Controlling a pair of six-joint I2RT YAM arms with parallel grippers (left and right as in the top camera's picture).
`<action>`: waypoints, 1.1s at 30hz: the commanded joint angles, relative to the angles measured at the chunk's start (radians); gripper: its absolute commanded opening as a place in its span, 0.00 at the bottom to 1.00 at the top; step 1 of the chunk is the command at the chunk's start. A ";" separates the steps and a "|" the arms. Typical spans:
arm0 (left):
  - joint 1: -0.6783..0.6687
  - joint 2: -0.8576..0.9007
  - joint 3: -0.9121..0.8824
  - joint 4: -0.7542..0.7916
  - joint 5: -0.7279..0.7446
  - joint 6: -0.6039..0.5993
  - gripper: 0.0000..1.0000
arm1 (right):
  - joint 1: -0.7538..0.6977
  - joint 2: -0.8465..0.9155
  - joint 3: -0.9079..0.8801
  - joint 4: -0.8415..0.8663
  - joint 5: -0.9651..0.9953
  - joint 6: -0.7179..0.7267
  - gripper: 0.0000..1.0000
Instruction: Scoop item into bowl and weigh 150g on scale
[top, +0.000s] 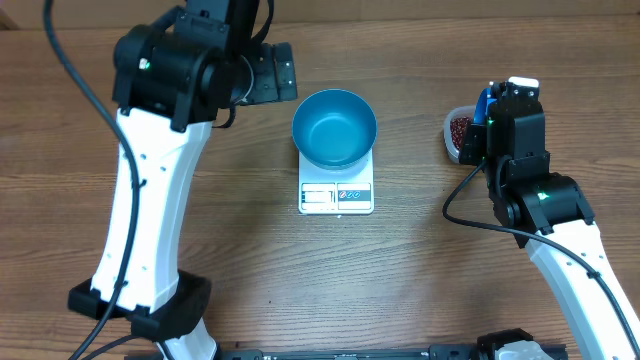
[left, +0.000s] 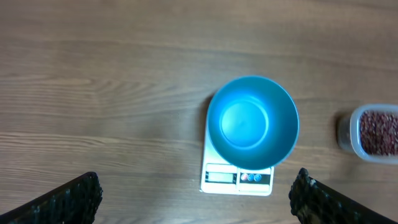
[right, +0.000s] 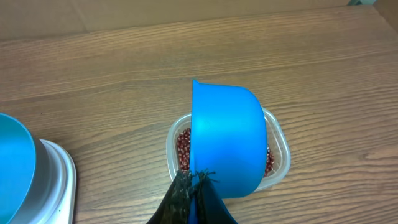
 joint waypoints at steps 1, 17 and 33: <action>-0.009 0.074 0.014 -0.002 0.103 0.023 1.00 | 0.003 -0.014 0.031 -0.002 0.014 -0.004 0.04; -0.187 0.351 0.014 -0.024 0.025 0.209 0.87 | 0.003 -0.014 0.031 -0.006 0.014 -0.005 0.04; -0.334 0.377 0.014 0.026 -0.053 0.196 0.89 | 0.003 -0.014 0.031 -0.006 0.014 -0.005 0.04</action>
